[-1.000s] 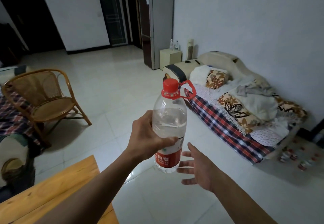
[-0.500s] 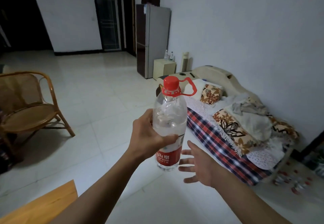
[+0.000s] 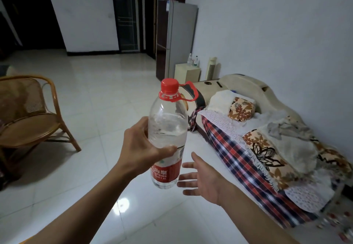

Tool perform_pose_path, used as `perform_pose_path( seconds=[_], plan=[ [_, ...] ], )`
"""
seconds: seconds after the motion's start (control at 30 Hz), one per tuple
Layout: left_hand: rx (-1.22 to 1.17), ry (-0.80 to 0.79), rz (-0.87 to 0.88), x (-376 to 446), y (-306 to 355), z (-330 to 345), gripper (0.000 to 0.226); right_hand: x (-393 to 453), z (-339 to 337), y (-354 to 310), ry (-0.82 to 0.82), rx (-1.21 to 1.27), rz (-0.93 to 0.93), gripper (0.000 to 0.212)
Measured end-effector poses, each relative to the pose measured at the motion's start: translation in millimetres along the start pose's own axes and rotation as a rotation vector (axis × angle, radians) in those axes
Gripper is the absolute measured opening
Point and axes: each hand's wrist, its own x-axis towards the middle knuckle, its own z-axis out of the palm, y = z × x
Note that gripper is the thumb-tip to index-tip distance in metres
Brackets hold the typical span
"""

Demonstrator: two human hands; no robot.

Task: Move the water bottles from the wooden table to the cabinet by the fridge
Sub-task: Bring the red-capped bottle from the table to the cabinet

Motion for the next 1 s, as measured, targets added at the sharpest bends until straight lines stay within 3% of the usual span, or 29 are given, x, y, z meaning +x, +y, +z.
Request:
perform_pose_path(
  seconds=[0.2,0.53,1.0],
  plan=[
    [0.046,-0.001,-0.004,83.6,-26.4,36.3,0.076,83.2,-33.8,-55.0,-0.097,0.007,-0.028,0.060],
    [0.015,0.060,-0.037,225.5,-74.7,68.7,0.070,194.4,-78.7,-166.5,-0.048,0.051,-0.015,0.056],
    [-0.070,0.006,0.013,447.9,-199.9,21.9,0.075,380.7,-21.5,-328.2,0.045,-0.051,-0.064,0.067]
  ],
)
